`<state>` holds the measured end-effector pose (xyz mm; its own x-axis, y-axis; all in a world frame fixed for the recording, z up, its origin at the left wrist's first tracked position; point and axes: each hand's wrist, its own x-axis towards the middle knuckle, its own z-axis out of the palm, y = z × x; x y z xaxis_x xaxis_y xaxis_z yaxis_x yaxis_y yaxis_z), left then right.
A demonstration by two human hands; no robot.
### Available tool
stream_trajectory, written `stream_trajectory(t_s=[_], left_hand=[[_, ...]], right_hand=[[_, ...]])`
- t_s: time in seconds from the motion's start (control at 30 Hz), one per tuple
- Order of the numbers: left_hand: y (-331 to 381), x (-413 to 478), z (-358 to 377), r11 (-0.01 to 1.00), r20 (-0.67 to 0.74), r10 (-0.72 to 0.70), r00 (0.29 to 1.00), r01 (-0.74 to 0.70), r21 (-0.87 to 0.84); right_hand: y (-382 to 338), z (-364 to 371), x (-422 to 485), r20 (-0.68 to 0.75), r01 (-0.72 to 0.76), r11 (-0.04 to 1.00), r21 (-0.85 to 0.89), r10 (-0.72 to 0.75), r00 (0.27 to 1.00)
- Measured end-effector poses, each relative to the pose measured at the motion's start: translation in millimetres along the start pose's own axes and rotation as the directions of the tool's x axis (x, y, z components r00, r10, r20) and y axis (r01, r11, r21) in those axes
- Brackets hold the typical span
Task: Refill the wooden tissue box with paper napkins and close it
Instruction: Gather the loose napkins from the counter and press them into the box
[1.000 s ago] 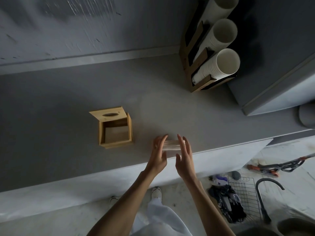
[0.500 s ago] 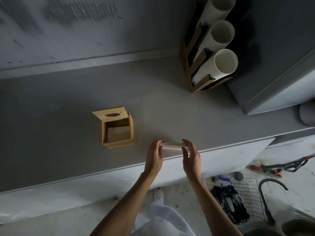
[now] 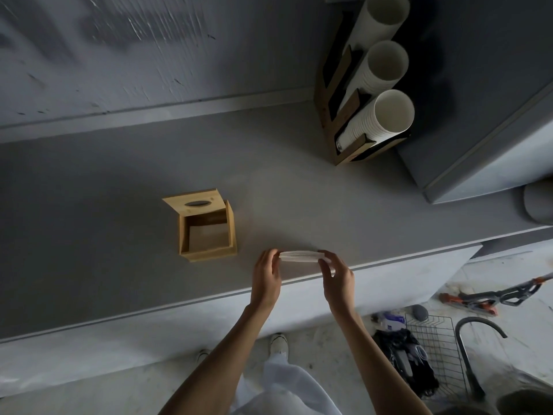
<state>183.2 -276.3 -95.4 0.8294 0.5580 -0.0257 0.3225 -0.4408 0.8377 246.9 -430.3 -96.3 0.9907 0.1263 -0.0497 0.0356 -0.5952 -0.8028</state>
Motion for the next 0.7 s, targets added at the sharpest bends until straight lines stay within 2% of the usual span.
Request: stream_trajectory(t_s=[0.3,0.47,0.57,0.7], left_hand=[[5.3,2.9,-7.4,0.998,0.028,-0.056,0.998,0.057,-0.026],[20.3,-2.1,-36.5,0.975,0.037,-0.184,0.982,0.187,-0.119],[24.4,-6.6,-74.5,0.954,0.024,-0.246,0.969,0.247,-0.168],[23.1,3.1,-137.0,0.938,-0.066,-0.311,0.948,0.295,-0.180]], right_hand=[[-7.1,-3.9,0.4,0.004,-0.066,0.995,0.080,0.066,0.998],[-26.1,-9.9,-5.5,0.082,-0.182,0.970,0.164,0.170,0.982],[-51.8,-4.5,-9.8,0.185,-0.151,0.974,0.166,0.120,0.975],[-109.3,20.5,-5.6,0.296,-0.100,0.983,0.157,0.050,0.954]])
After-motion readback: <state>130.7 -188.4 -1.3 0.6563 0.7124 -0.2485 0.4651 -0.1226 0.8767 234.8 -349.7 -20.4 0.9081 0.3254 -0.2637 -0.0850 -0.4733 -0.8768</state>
